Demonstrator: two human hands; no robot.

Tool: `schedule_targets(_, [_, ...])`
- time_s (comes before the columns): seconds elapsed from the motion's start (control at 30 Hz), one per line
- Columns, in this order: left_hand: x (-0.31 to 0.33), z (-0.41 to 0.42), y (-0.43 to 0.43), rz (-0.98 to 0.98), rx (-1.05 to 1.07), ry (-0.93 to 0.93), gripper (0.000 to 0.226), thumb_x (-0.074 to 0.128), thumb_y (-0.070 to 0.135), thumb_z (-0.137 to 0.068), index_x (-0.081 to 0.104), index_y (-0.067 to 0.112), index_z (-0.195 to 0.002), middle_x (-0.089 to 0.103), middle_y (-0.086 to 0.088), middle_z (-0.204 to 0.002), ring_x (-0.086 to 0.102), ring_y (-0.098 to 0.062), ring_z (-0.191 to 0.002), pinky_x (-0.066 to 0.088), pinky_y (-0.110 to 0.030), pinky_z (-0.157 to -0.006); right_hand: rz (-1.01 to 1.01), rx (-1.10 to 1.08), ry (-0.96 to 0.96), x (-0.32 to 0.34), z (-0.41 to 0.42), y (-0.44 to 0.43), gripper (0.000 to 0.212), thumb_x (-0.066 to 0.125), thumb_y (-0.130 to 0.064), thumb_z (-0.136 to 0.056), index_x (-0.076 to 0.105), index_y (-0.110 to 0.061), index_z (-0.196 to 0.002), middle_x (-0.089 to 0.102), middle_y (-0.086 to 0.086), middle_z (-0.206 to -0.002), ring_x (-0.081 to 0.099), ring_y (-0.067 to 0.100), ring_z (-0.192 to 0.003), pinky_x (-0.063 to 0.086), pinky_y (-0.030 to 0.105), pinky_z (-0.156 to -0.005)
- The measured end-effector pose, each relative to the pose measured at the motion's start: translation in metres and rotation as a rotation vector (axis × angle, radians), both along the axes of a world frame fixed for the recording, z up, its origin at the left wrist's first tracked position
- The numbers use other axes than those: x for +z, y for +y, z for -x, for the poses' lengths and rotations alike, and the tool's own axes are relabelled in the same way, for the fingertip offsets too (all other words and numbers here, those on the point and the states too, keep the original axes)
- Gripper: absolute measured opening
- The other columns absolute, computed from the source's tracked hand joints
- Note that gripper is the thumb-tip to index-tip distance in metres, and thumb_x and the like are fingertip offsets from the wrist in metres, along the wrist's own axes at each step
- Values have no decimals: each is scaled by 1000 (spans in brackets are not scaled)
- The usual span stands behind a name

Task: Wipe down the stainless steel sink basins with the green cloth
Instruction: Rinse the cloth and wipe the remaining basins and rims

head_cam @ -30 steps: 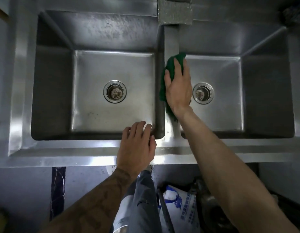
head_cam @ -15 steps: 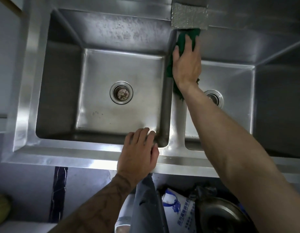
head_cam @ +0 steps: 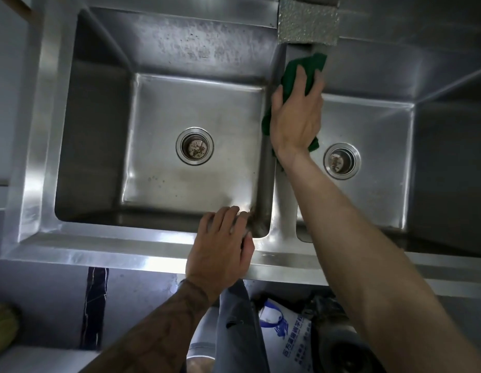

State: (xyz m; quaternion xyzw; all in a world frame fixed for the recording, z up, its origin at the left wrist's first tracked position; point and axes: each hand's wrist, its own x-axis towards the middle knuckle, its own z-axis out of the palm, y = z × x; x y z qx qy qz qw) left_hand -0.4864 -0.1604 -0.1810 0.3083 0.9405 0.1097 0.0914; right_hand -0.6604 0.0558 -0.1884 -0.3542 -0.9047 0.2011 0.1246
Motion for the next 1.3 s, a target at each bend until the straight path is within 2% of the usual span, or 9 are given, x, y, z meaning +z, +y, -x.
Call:
schedule_targets(0.33, [0,0,0,9,-2,7,37,49,31,-100,64,9,-126,66,-11,-128,63,-31,-116,48,-48,-100,66,102,-57,10,19,17,57,45,-37,-108,38,-17,-160,22,11,-172,33,27,-153,36,36,-119])
schedule_targets(0.47, [1,2,0,40,-9,-9,37,45,32,-102,64,9,-125,65,-11,-127,61,-31,-116,47,-49,-100,28,255,-9,6,-66,-10,54,53,-32,-105,47,-13,-155,35,16,-166,30,36,-154,30,46,-126])
schedule_targets(0.57, [2,2,0,58,-17,-11,33,43,32,-104,64,10,-115,65,-11,-122,59,-32,-113,45,-49,-99,-3,372,-42,9,-152,-35,52,59,-29,-105,49,-12,-153,38,15,-164,25,35,-157,27,45,-128])
schedule_targets(0.7, [3,1,0,38,-5,-7,34,39,33,-105,64,12,-115,64,-9,-121,59,-30,-114,43,-48,-102,-12,500,-190,21,-236,-39,53,55,-31,-108,44,-14,-157,34,10,-167,29,28,-157,40,47,-122])
schedule_targets(0.8, [5,0,-2,-23,23,-13,33,37,30,-106,63,12,-118,65,-7,-121,60,-29,-113,43,-48,-104,-11,420,-196,25,-258,-50,52,50,-34,-109,44,-13,-157,34,9,-168,37,25,-153,42,48,-120])
schedule_targets(0.93, [9,5,-23,-253,57,-38,27,43,21,-102,63,10,-118,66,-8,-124,60,-28,-118,42,-48,-105,-22,299,-145,24,-256,-119,48,55,-27,-107,50,-9,-152,42,13,-163,37,30,-153,36,51,-123])
schedule_targets(1.03, [10,19,-68,-188,118,8,31,43,23,-103,63,8,-120,66,-12,-127,60,-31,-119,40,-49,-106,24,483,-146,25,-240,-169,50,54,-30,-108,49,-11,-154,41,11,-164,35,28,-154,30,47,-127])
schedule_targets(1.13, [11,37,-120,-88,173,41,38,39,29,-106,62,4,-123,64,-17,-127,59,-35,-118,40,-52,-105,-50,700,-208,29,-241,-152,53,47,-43,-109,48,-15,-155,42,9,-164,36,26,-153,27,44,-128])
schedule_targets(1.3, [6,60,-163,24,140,75,41,38,33,-107,60,3,-123,64,-19,-125,59,-37,-116,41,-52,-104,-93,636,-200,32,-269,-107,51,51,-41,-107,56,-12,-149,50,10,-158,41,26,-151,38,52,-121])
